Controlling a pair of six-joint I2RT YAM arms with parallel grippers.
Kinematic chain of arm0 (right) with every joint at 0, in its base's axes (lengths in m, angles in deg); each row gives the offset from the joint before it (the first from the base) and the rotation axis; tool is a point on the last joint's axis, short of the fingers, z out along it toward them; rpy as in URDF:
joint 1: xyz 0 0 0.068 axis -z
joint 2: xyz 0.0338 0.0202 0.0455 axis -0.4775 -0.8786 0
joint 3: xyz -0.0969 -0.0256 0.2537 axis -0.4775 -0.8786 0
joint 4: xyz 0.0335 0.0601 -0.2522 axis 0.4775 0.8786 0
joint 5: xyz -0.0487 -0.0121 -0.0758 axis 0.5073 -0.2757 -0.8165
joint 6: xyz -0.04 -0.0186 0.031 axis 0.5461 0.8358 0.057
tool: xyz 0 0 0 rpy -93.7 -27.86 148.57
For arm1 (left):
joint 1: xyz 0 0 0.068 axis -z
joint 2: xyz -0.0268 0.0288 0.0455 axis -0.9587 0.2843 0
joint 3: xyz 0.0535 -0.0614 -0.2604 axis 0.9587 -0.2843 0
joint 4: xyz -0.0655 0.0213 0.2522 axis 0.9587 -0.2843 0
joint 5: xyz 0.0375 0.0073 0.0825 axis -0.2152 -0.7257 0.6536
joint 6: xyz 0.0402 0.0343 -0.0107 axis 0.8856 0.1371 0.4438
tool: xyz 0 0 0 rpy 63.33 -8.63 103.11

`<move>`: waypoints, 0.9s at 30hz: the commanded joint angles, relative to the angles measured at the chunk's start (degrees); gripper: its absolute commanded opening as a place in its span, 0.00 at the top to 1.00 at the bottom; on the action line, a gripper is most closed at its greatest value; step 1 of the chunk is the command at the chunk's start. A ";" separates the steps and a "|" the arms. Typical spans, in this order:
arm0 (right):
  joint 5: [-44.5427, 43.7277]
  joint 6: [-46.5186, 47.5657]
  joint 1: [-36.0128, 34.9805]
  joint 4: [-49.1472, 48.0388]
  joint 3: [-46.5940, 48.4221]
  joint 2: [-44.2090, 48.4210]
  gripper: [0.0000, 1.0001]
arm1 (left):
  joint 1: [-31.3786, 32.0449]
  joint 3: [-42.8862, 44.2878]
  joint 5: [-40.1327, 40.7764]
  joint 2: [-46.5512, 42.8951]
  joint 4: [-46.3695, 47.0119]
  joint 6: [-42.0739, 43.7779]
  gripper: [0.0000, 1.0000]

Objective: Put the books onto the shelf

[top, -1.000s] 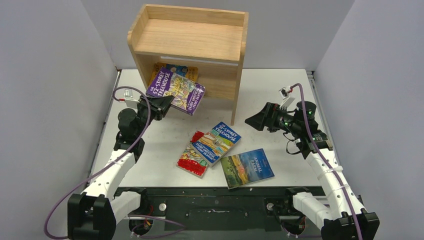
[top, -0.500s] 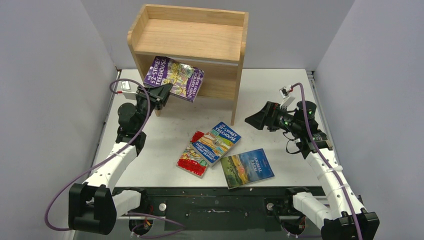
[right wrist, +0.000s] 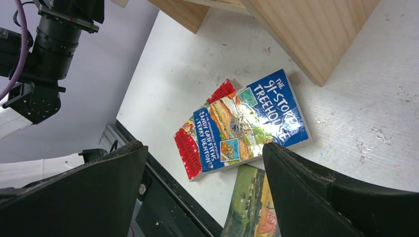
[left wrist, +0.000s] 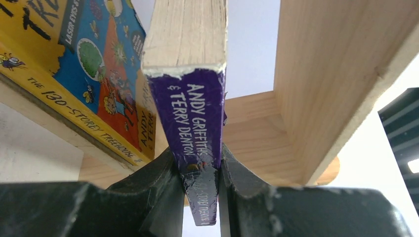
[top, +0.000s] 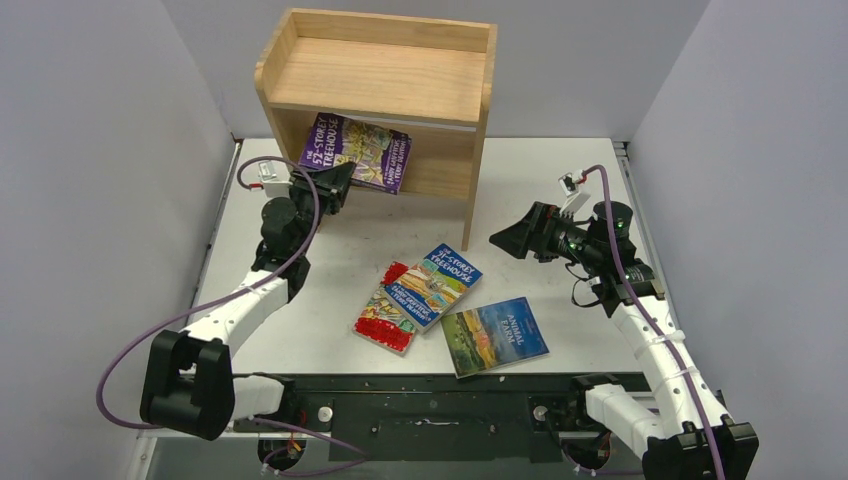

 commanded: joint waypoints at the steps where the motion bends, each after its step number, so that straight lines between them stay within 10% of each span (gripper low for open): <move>1: 0.13 -0.38 0.01 -3.14 0.29 0.03 0.10 | 1.72 4.84 7.07 0.83 8.83 -0.15 1.00; 22: 0.09 -0.64 -0.02 -2.69 -0.28 0.98 0.10 | 2.03 9.82 16.18 0.45 -10.36 -2.94 1.00; 27: 0.09 -0.71 -0.01 -2.76 -0.54 1.27 0.10 | 1.00 11.68 12.49 0.38 -14.74 -3.01 0.57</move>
